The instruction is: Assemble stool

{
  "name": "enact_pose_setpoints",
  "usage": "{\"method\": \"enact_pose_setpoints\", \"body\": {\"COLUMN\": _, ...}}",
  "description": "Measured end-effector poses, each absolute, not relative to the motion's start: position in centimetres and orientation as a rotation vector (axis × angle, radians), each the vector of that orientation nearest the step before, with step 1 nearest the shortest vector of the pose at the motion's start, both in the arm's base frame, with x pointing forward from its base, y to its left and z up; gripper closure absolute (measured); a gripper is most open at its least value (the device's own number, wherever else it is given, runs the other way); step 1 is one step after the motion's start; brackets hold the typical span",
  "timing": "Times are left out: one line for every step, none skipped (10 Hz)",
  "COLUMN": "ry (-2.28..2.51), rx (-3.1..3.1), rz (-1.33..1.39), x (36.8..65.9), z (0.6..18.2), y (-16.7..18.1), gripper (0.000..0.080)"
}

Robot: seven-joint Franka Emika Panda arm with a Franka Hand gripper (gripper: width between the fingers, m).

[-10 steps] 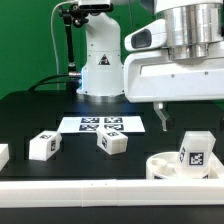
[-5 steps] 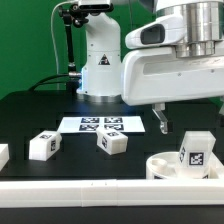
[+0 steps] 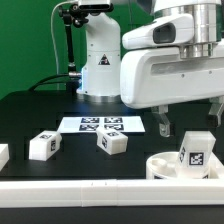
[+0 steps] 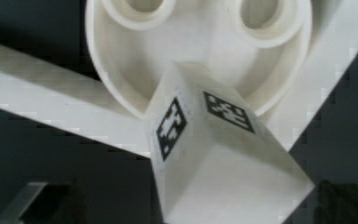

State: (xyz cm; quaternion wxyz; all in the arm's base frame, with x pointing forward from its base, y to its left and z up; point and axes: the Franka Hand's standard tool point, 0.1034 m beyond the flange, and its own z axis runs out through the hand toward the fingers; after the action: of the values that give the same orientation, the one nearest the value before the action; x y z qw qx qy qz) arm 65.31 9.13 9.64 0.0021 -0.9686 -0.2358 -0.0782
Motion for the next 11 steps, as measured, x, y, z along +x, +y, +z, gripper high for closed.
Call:
{"method": "enact_pose_setpoints", "body": {"ry": -0.906, "rx": -3.015, "rz": -0.242, "x": 65.3, "z": 9.6, "y": 9.2, "gripper": 0.0151}}
{"method": "enact_pose_setpoints", "body": {"ry": -1.013, "rx": -2.995, "rz": -0.239, "x": 65.3, "z": 9.7, "y": 9.2, "gripper": 0.0151}}
{"method": "enact_pose_setpoints", "body": {"ry": -1.207, "rx": -2.947, "rz": -0.230, "x": 65.4, "z": 9.7, "y": 9.2, "gripper": 0.0151}}
{"method": "enact_pose_setpoints", "body": {"ry": -1.329, "rx": -2.911, "rz": -0.229, "x": 65.5, "z": 9.9, "y": 9.4, "gripper": 0.0151}}
{"method": "enact_pose_setpoints", "body": {"ry": -1.555, "rx": -2.824, "rz": -0.209, "x": 65.4, "z": 9.7, "y": 9.4, "gripper": 0.0151}}
{"method": "enact_pose_setpoints", "body": {"ry": -1.741, "rx": -2.732, "rz": -0.180, "x": 65.3, "z": 9.2, "y": 9.3, "gripper": 0.0151}}
{"method": "enact_pose_setpoints", "body": {"ry": -1.836, "rx": -2.685, "rz": -0.159, "x": 65.2, "z": 8.8, "y": 9.2, "gripper": 0.0151}}
{"method": "enact_pose_setpoints", "body": {"ry": -1.899, "rx": -2.653, "rz": -0.142, "x": 65.1, "z": 8.5, "y": 9.1, "gripper": 0.0151}}
{"method": "enact_pose_setpoints", "body": {"ry": -2.017, "rx": -2.583, "rz": -0.118, "x": 65.0, "z": 8.2, "y": 8.9, "gripper": 0.0151}}
{"method": "enact_pose_setpoints", "body": {"ry": -2.018, "rx": -2.582, "rz": -0.114, "x": 65.0, "z": 8.1, "y": 9.0, "gripper": 0.0151}}
{"method": "enact_pose_setpoints", "body": {"ry": -2.004, "rx": -2.592, "rz": -0.112, "x": 64.9, "z": 8.0, "y": 8.9, "gripper": 0.0151}}
